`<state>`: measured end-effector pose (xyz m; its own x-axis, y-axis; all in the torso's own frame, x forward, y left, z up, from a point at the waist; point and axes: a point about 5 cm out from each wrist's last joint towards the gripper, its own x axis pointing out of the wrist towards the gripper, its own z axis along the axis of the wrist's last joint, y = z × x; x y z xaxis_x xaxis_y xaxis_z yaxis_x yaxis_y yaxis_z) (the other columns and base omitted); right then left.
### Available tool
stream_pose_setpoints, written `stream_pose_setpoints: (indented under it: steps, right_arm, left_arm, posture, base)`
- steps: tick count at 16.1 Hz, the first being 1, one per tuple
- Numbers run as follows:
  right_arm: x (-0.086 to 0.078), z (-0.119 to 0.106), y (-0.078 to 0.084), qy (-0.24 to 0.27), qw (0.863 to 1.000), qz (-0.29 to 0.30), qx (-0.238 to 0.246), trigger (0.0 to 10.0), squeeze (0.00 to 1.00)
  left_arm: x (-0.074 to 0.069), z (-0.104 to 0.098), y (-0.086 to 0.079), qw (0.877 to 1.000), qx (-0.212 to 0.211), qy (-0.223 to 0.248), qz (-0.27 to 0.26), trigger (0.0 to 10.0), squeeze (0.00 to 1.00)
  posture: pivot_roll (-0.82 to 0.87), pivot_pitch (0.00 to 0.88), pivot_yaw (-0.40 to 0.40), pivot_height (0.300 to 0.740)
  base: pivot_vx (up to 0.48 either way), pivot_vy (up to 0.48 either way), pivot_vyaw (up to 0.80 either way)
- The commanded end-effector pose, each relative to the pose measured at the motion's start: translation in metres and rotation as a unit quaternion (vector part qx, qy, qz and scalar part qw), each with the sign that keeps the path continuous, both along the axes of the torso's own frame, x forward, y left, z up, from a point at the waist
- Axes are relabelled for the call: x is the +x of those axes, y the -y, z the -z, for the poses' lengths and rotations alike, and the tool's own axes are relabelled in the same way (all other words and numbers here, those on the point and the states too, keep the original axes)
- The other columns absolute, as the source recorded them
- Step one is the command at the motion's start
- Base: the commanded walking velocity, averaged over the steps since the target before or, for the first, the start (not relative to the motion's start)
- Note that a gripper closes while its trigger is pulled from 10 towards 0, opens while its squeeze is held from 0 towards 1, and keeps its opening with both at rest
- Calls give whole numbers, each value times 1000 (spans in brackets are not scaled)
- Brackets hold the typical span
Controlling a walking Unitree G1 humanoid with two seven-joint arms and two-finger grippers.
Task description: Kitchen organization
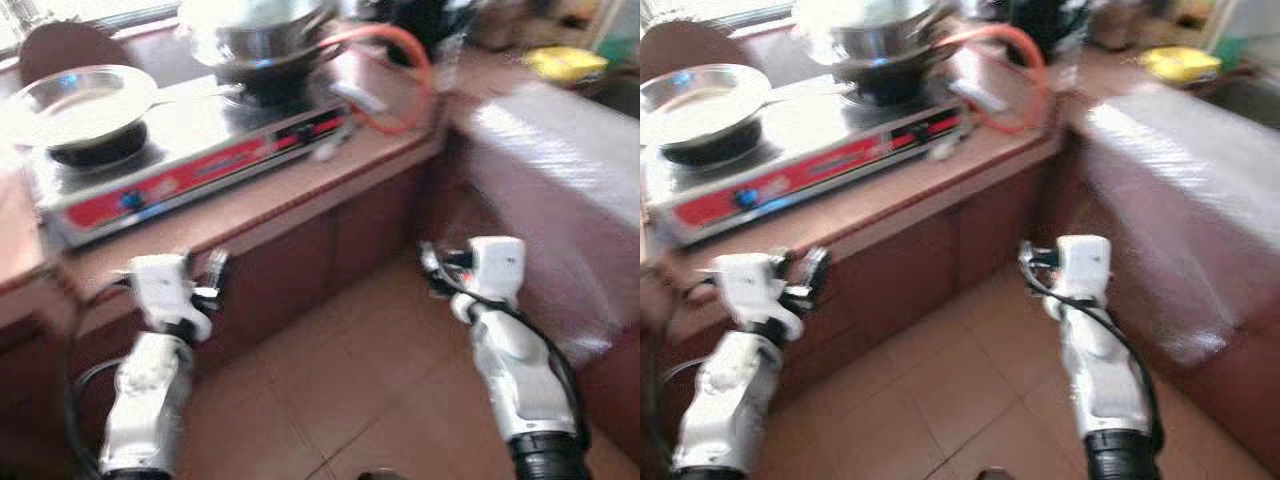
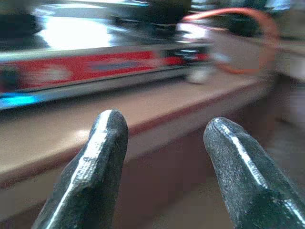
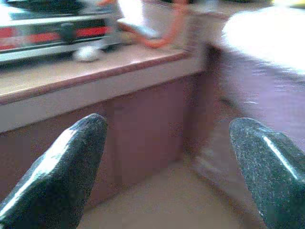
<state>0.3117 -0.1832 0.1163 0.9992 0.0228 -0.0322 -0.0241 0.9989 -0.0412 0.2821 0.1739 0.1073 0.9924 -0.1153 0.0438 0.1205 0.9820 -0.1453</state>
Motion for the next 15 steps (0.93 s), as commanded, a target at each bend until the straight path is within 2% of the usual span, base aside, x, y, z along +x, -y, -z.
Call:
stream_pose_setpoints:
  steps: [1, 3, 4, 15]
  right_arm:
    - [1, -4, -6, 9, 1000, -7, 4, 10000, 0]
    - [0, -4, -6, 10, 1000, -7, 1, 10000, 0]
    - [0, -4, -6, 9, 1000, -8, 0, 10000, 0]
    - [-6, -4, 2, 12, 1000, -6, -12, 10000, 0]
  left_arm:
    - [-2, 1, -6, 1000, 4, -2, -4, 10000, 0]
    - [-3, 2, -6, 1000, 19, -3, -2, 10000, 0]
    - [-3, 2, -9, 999, 17, -1, -30, 10000, 0]
    - [0, -1, -11, 1000, 11, 3, 2, 10000, 0]
  posture:
    - [-146, 92, 41, 740]
    - [-151, 90, 41, 740]
    - [-151, 90, 41, 740]
    - [-151, 94, 52, 740]
  base:
    - [0, 0, -800]
    - [0, 0, -800]
    - [0, 0, -800]
    - [0, 0, -800]
